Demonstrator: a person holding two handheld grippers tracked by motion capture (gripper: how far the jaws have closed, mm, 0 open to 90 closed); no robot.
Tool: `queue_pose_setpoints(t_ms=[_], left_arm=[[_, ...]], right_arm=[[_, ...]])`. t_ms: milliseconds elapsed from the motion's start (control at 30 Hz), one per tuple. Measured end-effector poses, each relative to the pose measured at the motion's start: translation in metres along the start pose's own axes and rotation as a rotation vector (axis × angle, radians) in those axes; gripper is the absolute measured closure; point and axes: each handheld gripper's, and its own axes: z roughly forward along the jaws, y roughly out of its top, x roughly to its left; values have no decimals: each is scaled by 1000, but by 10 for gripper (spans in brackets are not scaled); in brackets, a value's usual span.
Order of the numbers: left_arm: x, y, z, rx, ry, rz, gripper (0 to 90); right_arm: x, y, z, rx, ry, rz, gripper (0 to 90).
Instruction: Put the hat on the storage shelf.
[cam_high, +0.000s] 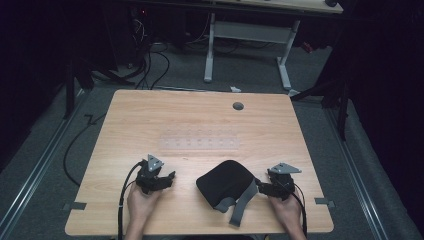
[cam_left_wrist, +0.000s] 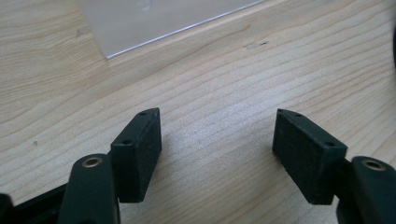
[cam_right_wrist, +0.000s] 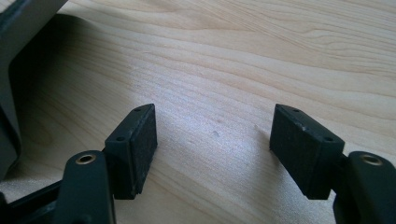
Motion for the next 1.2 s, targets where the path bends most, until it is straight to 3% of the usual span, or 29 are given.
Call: queue_pose_setpoints(t_ms=[1200], left_arm=[[0, 0, 0, 1, 5, -3, 301]], right_arm=[[-1, 0, 0, -4, 9, -2, 351]])
